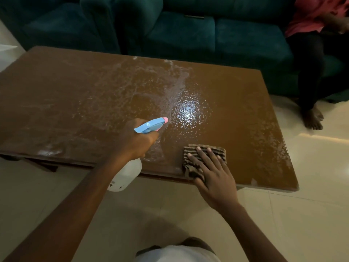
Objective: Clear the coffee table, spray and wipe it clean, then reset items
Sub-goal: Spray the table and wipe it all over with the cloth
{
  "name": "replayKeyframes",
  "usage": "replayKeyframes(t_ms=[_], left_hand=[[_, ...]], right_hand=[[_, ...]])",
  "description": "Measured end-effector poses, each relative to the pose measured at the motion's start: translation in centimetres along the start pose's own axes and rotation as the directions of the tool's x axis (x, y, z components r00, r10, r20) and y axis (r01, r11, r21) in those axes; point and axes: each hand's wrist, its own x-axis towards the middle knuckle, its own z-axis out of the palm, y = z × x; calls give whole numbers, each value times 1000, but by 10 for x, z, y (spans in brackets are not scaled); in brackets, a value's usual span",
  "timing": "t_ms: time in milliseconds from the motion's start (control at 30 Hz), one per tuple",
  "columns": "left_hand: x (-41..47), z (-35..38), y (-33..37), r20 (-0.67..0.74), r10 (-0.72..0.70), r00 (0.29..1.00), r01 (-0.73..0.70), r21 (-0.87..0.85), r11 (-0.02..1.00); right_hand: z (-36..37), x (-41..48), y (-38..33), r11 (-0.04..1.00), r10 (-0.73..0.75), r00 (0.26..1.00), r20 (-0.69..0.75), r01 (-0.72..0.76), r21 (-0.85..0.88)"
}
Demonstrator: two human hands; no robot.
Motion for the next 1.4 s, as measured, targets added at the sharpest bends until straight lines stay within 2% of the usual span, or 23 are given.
replayKeyframes(t_ms=[100, 200, 267, 333, 467, 567, 700, 767, 867, 933, 1033, 1200, 1300, 1400], left_hand=[[-1, 5, 10, 2, 15, 1000, -15, 3, 1000], [-1, 6, 10, 9, 26, 1000, -26, 7, 1000], [0, 4, 3, 9, 12, 1000, -12, 11, 1000], [1, 3, -5, -1, -6, 1000, 6, 19, 1000], [-1, -5, -22, -29, -46, 999, 45, -6, 999], [-3, -13, -33, -49, -88, 995, 86, -47, 995], [-4, -24, -38, -55, -129, 990, 123, -103, 987], [-4, -31, -42, -47, -158, 986, 151, -122, 981], [-4, -39, -46, -46, -195, 980, 190, -94, 977], [-5, -45, -45, -24, -178, 984, 178, -10, 984], [-6, -52, -47, 40, -149, 988, 146, 70, 987], [-8, -61, -61, 116, -160, 980, 142, 151, 978], [-9, -68, -67, 102, -166, 981, 145, 191, 971], [-11, -80, -76, 36, -156, 987, 150, 147, 978]], right_hand=[[-12, -25, 49, 988, 155, 985, -79, -152, 36], [-20, -34, 80, 934, 358, 922, -145, -351, 75], [-17, -28, 73, 888, 459, 870, -180, -453, 71], [-12, -16, 49, 869, 494, 851, -181, -491, 63], [-1, 20, -11, 955, 297, 951, -83, -296, 25], [8, 48, -56, 992, 123, 992, -9, -122, 30], [14, 30, -63, 982, -189, 979, 72, 189, -4], [12, 15, -42, 967, -254, 964, 78, 255, -6], [3, 10, -20, 991, -131, 990, 49, 129, 37], [-1, 15, -22, 998, -7, 999, 41, 4, 70], [-2, 23, -35, 990, 100, 995, 0, -100, 103], [-2, 39, -45, 978, 179, 984, 4, -179, 109], [-1, 60, -50, 967, 232, 973, 21, -233, 102], [2, 98, -62, 959, 264, 963, 47, -267, 93]])
